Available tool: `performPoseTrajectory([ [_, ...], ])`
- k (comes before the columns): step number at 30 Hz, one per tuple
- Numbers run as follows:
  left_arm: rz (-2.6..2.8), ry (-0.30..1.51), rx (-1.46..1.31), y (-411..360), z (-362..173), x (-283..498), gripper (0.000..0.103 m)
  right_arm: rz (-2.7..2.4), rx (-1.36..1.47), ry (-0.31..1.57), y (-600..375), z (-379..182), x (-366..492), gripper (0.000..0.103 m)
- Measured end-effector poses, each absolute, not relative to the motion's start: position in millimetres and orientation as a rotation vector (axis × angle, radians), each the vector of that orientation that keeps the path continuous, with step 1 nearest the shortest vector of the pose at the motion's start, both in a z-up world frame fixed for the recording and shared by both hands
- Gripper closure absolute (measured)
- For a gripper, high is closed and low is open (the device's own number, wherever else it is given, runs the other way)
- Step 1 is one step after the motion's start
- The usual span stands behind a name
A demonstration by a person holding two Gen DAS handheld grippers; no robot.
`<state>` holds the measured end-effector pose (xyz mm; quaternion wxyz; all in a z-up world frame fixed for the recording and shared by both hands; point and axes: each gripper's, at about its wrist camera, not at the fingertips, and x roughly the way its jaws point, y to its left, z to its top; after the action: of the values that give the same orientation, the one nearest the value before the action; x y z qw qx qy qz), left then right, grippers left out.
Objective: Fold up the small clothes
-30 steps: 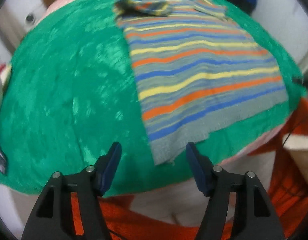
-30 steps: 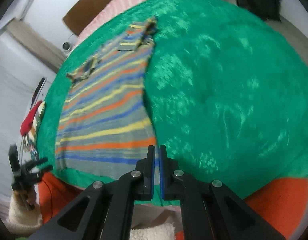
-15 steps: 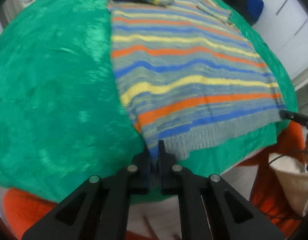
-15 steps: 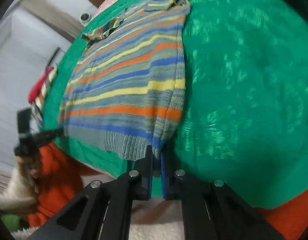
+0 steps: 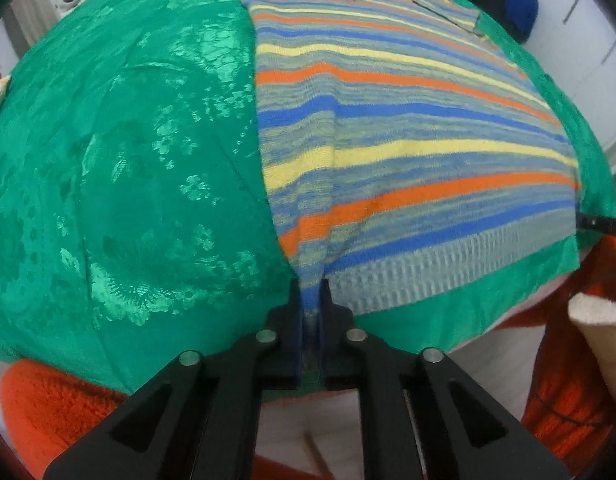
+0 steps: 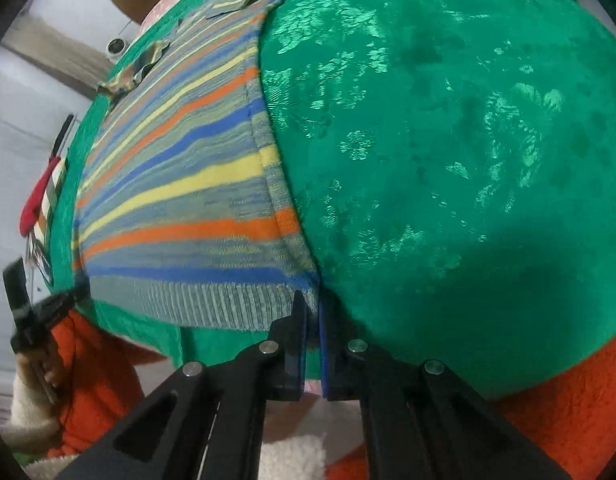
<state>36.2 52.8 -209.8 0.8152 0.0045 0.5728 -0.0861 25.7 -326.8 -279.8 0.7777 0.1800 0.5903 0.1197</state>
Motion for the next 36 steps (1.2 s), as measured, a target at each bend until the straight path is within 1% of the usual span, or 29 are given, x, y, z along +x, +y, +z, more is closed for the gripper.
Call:
performPoseTrajectory([
  [1,-0.182,1.222,0.0,52.9,-207.5,35.2,0.094,0.263,0.38,1.274,-327.6,-278.1,23.5,0.098],
  [2,-0.185,1.227,0.001,53.0,-205.3,32.7,0.084,0.268,0.38,1.275,-328.1,-275.2,22.1,0.098],
  [3,-0.181,1.242,0.021,60.0,-199.9,24.3,0.072,0.282,0.387,1.283,-330.9,-271.6,19.3,0.093],
  [4,-0.151,1.254,0.071,60.8,-193.7,20.3,0.044,0.293,0.385,1.304,-335.2,-267.8,15.2,0.083],
  [5,-0.11,1.235,0.115,62.8,-188.3,13.5,0.03,0.285,0.365,1.323,-337.2,-264.3,12.4,0.079],
  [7,-0.049,1.144,0.169,65.3,-165.5,6.7,0.028,0.234,0.251,1.311,-347.0,-241.5,6.3,0.066],
  [9,-0.002,1.049,0.147,74.3,-140.8,14.5,0.02,0.154,0.087,1.23,-354.4,-209.0,12.4,0.058],
  [10,0.022,1.001,0.119,78.9,-132.1,20.4,0.012,0.131,0.022,1.18,-356.0,-193.2,19.5,0.057],
  [11,0.047,0.956,0.091,83.3,-125.5,26.0,0.007,0.118,-0.052,1.105,-353.3,-171.7,32.4,0.055],
  [13,0.147,0.831,0.01,97.4,-116.8,43.8,0.006,0.145,-0.131,1.0,-340.5,-142.9,61.6,0.05],
  [15,0.232,0.771,-0.026,109.8,-122.9,54.4,0.006,0.22,-0.21,0.898,-314.5,-125.3,101.9,0.048],
  [17,0.326,0.754,-0.053,121.4,-137.4,63.1,0.006,0.31,-0.273,0.842,-281.9,-124.0,146.9,0.048],
  [20,0.406,0.736,-0.078,133.0,-163.9,58.0,0.006,0.396,-0.347,0.832,-233.9,-146.0,213.7,0.049],
  [22,0.426,0.791,-0.07,141.8,-180.7,54.4,0.006,0.408,-0.414,0.876,-204.2,-170.9,253.2,0.051],
  [24,0.419,0.845,-0.086,147.0,-186.2,58.2,0.006,0.402,-0.454,0.892,-184.5,-193.0,281.9,0.052],
  [26,0.415,0.828,-0.115,150.9,-184.5,59.5,0.006,0.37,-0.472,0.892,-174.8,-211.9,302.8,0.052],
  [27,0.416,0.829,-0.115,151.7,-185.9,61.8,0.006,0.351,-0.46,0.897,-174.2,-220.5,313.9,0.055],
  [28,0.416,0.839,-0.106,150.2,-188.2,65.3,0.006,0.339,-0.408,0.912,-180.9,-225.4,323.2,0.08],
  [29,0.415,0.847,-0.099,149.5,-189.1,68.4,0.006,0.327,-0.353,0.92,-189.6,-224.5,328.0,0.102],
  [30,0.416,0.848,-0.093,148.0,-190.4,69.2,0.006,0.287,-0.291,0.926,-202.8,-219.7,333.1,0.099],
  [31,0.415,0.844,-0.091,146.4,-188.1,70.9,0.006,0.25,-0.193,0.9,-227.9,-207.7,334.3,0.1],
  [33,0.408,0.84,-0.093,149.7,-191.2,69.9,0.006,0.185,-0.109,0.864,-265.7,-190.7,332.1,0.1],
  [36,0.404,0.837,-0.11,150.4,-193.0,71.5,0.006,0.031,0.019,0.839,-356.8,-168.2,318.6,0.1],
])
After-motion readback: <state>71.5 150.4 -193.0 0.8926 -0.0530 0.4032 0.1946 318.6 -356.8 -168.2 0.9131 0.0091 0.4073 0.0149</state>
